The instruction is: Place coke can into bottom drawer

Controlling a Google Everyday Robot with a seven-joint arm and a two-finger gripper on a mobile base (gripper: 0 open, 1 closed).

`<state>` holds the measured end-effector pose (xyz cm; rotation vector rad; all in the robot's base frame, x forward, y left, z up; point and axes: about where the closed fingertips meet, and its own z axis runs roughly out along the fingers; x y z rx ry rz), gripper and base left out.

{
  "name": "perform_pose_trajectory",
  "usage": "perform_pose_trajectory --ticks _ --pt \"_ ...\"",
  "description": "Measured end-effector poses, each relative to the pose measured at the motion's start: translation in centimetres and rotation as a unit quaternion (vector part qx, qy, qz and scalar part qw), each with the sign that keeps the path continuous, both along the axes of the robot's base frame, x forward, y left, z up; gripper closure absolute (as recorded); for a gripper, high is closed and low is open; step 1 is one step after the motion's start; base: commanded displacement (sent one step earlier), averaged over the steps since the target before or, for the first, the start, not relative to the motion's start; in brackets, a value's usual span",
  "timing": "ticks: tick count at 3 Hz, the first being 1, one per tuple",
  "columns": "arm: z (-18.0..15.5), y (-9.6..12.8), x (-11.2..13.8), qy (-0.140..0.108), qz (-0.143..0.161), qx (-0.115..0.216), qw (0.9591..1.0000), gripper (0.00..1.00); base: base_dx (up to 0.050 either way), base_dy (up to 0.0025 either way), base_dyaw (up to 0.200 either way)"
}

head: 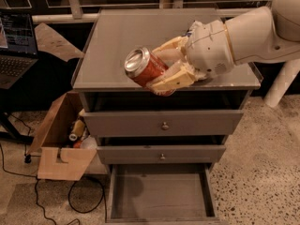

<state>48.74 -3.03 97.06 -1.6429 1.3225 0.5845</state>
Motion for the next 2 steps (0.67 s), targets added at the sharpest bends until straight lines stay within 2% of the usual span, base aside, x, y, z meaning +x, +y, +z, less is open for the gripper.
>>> perform_pose_trajectory --ticks 1,2 --pt "0.0 0.0 0.0 0.0 0.0 0.0 1.0 1.0 0.0 0.0 0.0" --pt "-1.1 -0.1 -0.2 -0.002 -0.021 0.003 0.9998 1.0 0.0 0.0 0.0"
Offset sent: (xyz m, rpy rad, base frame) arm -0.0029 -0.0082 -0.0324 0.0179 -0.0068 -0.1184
